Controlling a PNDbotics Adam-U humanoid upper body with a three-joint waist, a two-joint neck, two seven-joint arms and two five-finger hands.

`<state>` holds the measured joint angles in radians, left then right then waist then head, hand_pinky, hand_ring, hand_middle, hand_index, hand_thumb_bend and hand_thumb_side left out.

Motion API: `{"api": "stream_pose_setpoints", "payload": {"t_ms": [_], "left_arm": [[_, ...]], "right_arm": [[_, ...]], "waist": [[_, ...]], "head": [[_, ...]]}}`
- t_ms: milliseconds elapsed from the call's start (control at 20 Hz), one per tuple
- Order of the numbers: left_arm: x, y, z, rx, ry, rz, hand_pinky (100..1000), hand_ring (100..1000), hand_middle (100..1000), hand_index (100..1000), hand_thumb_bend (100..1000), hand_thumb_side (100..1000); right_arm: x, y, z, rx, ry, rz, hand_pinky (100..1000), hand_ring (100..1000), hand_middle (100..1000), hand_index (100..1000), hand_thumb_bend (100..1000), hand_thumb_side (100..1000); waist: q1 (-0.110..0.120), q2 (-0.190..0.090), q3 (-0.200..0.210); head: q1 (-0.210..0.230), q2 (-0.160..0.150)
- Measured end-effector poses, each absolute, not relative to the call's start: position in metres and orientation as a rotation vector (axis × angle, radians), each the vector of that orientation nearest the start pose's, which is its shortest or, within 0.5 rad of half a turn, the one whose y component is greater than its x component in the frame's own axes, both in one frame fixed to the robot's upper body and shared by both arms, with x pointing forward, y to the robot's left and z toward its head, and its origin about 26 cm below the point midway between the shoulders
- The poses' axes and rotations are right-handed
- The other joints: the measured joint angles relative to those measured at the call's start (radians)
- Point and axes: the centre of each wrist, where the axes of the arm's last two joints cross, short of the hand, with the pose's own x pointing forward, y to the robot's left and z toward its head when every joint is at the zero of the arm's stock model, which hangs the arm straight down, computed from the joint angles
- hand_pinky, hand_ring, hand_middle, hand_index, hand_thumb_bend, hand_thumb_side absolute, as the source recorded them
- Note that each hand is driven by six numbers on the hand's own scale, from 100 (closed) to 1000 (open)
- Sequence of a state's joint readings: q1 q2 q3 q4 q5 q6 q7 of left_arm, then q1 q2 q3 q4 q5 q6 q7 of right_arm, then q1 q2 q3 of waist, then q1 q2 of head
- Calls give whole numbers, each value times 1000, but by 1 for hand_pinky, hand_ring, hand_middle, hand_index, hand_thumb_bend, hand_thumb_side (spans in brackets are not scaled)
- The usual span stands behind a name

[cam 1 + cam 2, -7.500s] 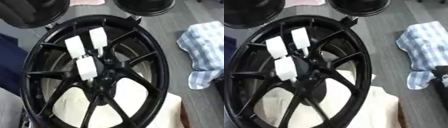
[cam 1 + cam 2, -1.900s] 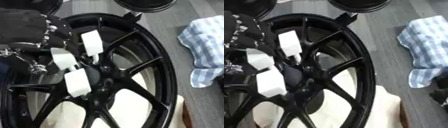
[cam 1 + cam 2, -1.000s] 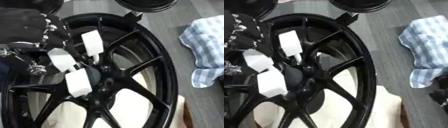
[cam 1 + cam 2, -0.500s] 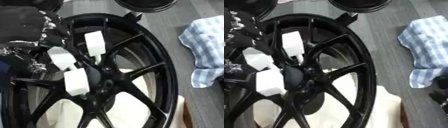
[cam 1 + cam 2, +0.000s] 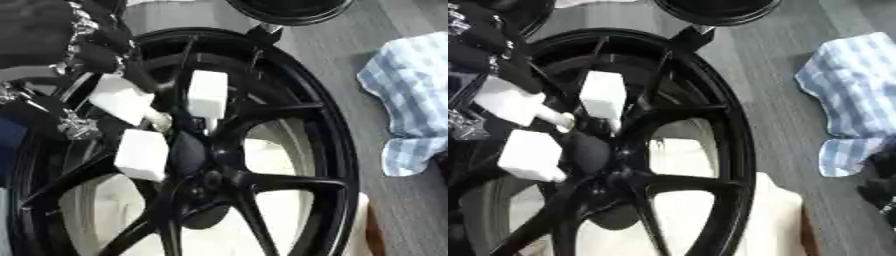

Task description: Pull the pin out of the wheel hub.

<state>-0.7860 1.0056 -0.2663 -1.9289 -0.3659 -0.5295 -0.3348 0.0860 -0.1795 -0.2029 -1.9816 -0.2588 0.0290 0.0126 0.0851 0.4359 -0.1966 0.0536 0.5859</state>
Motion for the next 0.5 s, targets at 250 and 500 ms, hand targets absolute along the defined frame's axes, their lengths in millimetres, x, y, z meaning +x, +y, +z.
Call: {"api": "stream_pose_setpoints", "payload": {"t_ms": [250, 500], "left_arm": [[298, 271, 373, -826, 2177, 2023, 703, 437, 202, 329, 100, 142], [288, 287, 390, -871, 2266, 1954, 707, 426, 203, 337, 100, 128]], "right_arm": [[238, -326, 94, -84, -1897, -124, 848, 701, 630, 596, 166, 537], [236, -329, 92, -98, -1893, -132, 849, 701, 630, 595, 163, 537]], "waist": [[9, -11, 8], [12, -23, 29]], "head": [[-9, 2], [-25, 11]]}}
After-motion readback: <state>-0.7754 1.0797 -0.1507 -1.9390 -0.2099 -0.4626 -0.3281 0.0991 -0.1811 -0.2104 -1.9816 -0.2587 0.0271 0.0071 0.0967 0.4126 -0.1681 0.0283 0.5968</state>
